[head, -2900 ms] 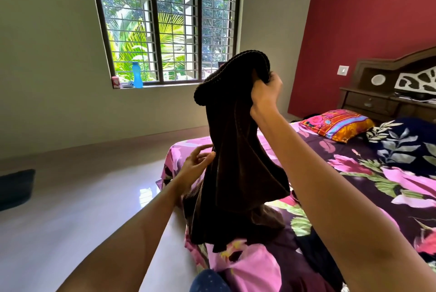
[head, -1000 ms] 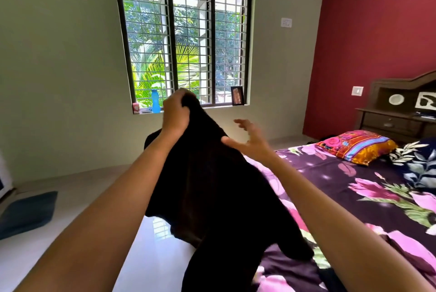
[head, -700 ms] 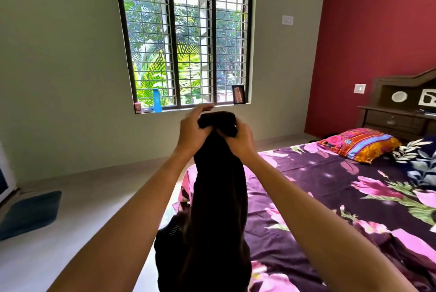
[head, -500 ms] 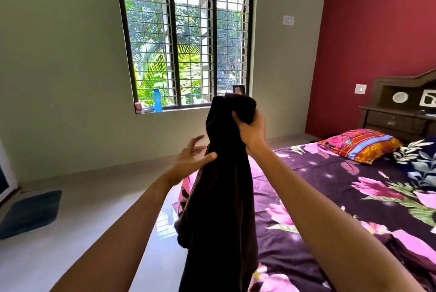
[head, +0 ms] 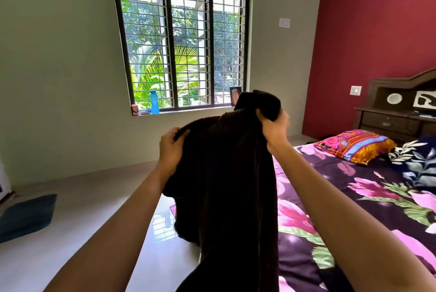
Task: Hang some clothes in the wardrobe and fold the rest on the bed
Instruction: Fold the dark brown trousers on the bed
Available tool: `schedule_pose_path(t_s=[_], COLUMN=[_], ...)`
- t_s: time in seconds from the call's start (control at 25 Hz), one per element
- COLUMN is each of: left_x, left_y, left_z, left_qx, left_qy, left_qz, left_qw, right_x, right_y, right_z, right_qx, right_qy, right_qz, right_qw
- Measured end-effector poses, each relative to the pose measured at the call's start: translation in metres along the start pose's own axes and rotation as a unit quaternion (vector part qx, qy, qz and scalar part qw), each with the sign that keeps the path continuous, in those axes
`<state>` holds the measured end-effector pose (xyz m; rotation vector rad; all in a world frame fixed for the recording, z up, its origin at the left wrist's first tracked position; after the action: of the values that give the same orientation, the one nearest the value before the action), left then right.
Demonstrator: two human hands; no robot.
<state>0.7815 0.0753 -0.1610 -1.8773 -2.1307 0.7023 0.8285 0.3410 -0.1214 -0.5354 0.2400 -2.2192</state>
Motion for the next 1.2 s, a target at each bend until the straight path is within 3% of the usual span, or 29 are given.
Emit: schedule_pose_path(t_s=[0.08, 0.12, 0.2, 0.28, 0.36, 0.56, 0.64, 0.68, 0.8, 0.92, 1.0, 1.12, 1.2], left_x=[-0.009, -0.009, -0.001, 0.010, 0.012, 0.004, 0.002, 0.001, -0.001, 0.004, 0.009, 0.018, 0.016], left_y=[-0.014, -0.019, -0.020, -0.014, -0.010, -0.008, -0.004, -0.002, 0.004, 0.010, 0.013, 0.025, 0.027], left_z=[-0.036, -0.054, -0.082, -0.096, -0.096, -0.081, -0.075, -0.071, -0.066, -0.072, -0.066, -0.025, 0.001], left_qx=[0.079, 0.123, 0.200, 0.240, 0.245, 0.188, 0.171, 0.161, 0.147, 0.135, 0.075, 0.001, -0.019], left_qy=[-0.042, -0.065, -0.123, -0.165, -0.159, -0.128, -0.127, -0.112, -0.048, 0.036, 0.077, -0.084, -0.086], left_qz=[-0.045, -0.043, 0.005, 0.054, 0.057, 0.033, 0.040, 0.043, 0.061, 0.070, 0.129, 0.262, 0.244], left_qw=[0.995, 0.989, 0.972, 0.955, 0.955, 0.973, 0.976, 0.980, 0.986, 0.988, 0.986, 0.961, 0.966], right_x=[-0.006, -0.004, 0.018, 0.047, 0.067, 0.077, 0.075, 0.076, 0.078, 0.078, 0.076, 0.058, 0.045], right_y=[0.000, 0.001, 0.017, 0.045, 0.060, 0.066, 0.067, 0.067, 0.067, 0.074, 0.072, 0.058, 0.045], right_z=[-0.005, -0.003, 0.011, 0.021, 0.023, 0.013, 0.018, 0.024, 0.038, 0.053, 0.061, 0.069, 0.071], right_qx=[0.026, -0.002, -0.098, -0.151, -0.184, -0.249, -0.248, -0.253, -0.303, -0.383, -0.395, -0.356, -0.327], right_qy=[0.143, 0.193, 0.194, 0.167, 0.154, 0.201, 0.187, 0.207, 0.334, 0.331, 0.305, 0.216, 0.181], right_qz=[0.023, 0.064, 0.231, 0.414, 0.477, 0.280, 0.260, 0.275, 0.337, 0.310, 0.270, 0.195, 0.156], right_qw=[0.989, 0.979, 0.948, 0.882, 0.845, 0.905, 0.914, 0.904, 0.827, 0.805, 0.823, 0.888, 0.914])
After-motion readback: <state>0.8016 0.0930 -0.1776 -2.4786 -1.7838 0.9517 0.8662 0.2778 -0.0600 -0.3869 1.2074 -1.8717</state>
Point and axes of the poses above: each hand's wrist, its own y-axis away from the middle knuckle, its own x-axis out of the palm, z = x × y, the point moved 5 cm from there along -y, towards the middle knuckle, and after that the axes turned 8 degrees about -y, right-handed, at the moved point
